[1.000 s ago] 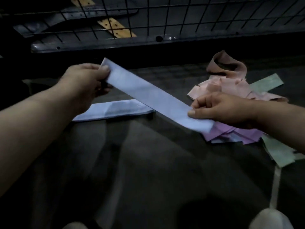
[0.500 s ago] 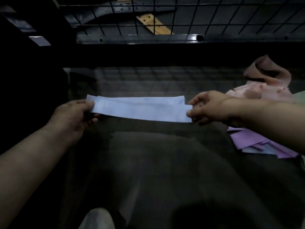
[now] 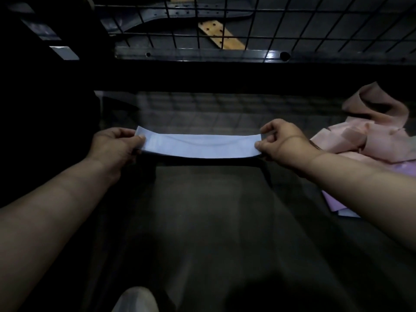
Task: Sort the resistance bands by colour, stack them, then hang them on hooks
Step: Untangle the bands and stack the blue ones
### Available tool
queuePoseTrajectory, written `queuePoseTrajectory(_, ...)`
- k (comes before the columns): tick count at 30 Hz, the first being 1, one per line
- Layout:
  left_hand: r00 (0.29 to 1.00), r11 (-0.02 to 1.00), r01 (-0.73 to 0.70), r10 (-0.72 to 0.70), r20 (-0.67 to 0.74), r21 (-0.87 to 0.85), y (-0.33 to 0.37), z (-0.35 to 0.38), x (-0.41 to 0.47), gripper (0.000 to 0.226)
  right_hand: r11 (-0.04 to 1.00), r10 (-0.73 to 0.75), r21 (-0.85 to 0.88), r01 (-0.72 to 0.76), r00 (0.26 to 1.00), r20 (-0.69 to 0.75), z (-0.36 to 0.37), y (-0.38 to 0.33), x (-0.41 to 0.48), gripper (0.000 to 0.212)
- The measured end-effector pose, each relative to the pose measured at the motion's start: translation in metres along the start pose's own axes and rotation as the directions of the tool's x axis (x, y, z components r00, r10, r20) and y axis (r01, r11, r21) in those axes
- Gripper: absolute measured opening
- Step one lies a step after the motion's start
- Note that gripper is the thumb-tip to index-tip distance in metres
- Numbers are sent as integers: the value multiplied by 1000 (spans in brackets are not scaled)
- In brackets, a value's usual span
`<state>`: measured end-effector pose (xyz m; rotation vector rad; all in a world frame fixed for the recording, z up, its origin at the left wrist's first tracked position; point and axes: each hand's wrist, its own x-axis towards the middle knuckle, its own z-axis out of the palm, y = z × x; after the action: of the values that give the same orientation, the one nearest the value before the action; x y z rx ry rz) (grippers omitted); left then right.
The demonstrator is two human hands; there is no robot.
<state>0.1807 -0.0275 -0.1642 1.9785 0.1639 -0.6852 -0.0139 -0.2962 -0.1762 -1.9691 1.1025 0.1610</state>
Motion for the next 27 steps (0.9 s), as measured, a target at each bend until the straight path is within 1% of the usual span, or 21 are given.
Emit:
queuePoseTrajectory(6, 998, 994, -55, 58, -24, 96, -6, 1, 0, 6, 978, -102, -181, 99, 995, -10, 4, -2, 2, 23)
queuePoseTrajectory(15, 981, 951, -158, 181, -66, 265, -17, 3, 9, 20, 918, -88, -388, 86, 996, 11, 9, -10, 0, 35)
queuePoseTrajectory(19, 963, 879, -222, 266, -48, 423, -17, 4, 14, 21, 903, -75, -422, 79, 997, 26, 10, -6, 0, 36)
queuePoseTrajectory(21, 943, 793, -263, 332, -28, 549, -20, 1, 18, 30, 877, -137, -460, 141, 990, 41, 10, -6, -1, 44)
queuePoseTrajectory(23, 902, 626, -338, 429, 52, 702, -21, -2, 20, 52, 788, -249, -548, 280, 959, 132, 9, -7, -3, 61)
queuePoseTrajectory(25, 841, 425, -470, 482, 246, 774, -17, -4, 24, 80, 683, -300, -607, 407, 913, 275, 8, -10, -4, 79)
queuePoseTrajectory(27, 791, 239, -571, 417, 448, 786, -10, -4, 29, 101, 633, -294, -629, 452, 892, 345, 9, -11, -4, 88)
